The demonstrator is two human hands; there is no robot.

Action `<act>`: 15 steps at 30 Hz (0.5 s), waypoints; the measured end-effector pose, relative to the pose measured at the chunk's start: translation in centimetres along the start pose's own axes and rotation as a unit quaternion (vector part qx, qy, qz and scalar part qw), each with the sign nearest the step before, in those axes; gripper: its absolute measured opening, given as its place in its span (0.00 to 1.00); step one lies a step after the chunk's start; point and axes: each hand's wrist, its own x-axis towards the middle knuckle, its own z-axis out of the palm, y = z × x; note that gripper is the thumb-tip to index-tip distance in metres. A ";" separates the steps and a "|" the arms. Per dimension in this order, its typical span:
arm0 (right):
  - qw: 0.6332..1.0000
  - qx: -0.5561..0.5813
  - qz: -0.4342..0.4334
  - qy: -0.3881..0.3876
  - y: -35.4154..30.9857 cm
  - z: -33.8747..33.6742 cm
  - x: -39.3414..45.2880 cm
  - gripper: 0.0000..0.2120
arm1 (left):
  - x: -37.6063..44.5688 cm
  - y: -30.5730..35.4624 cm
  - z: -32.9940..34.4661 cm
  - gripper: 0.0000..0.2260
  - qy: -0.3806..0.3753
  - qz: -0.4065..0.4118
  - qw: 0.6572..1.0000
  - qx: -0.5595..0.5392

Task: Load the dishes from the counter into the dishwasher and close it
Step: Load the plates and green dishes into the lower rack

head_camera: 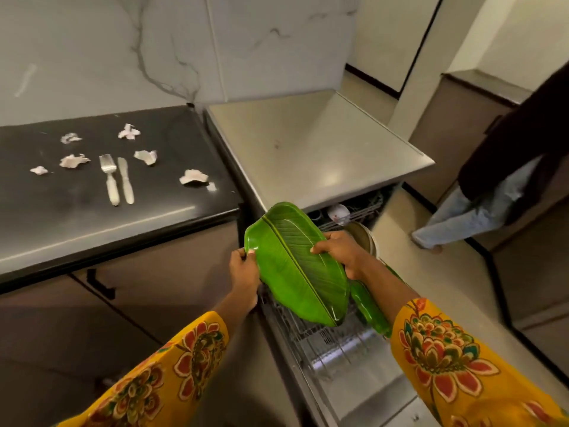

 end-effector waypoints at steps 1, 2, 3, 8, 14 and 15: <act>1.000 -0.004 0.011 0.004 0.9 -1.2 -0.2 0.07 | -0.6 -0.7 1.0 0.03 -0.004 -0.016 1.000 0.007; 1.000 -0.010 0.022 0.005 1.6 -2.3 -0.4 0.07 | -1.0 -1.4 1.8 0.04 -0.008 -0.027 0.999 0.016; 0.999 -0.015 0.033 0.007 2.5 -3.6 -0.6 0.06 | -1.5 -2.1 2.9 0.04 -0.010 -0.038 0.999 0.029; 0.995 -0.055 0.080 0.002 6.4 -8.7 -0.8 0.03 | -2.9 -5.8 6.9 0.04 -0.036 -0.086 0.994 0.048; 0.981 -0.113 0.150 -0.041 10.6 -13.3 0.2 0.12 | -2.9 -10.1 10.7 0.03 -0.016 -0.121 0.989 0.079; 0.979 -0.114 0.161 -0.046 11.4 -14.0 0.5 0.14 | -2.9 -10.8 11.5 0.03 -0.011 -0.125 0.988 0.088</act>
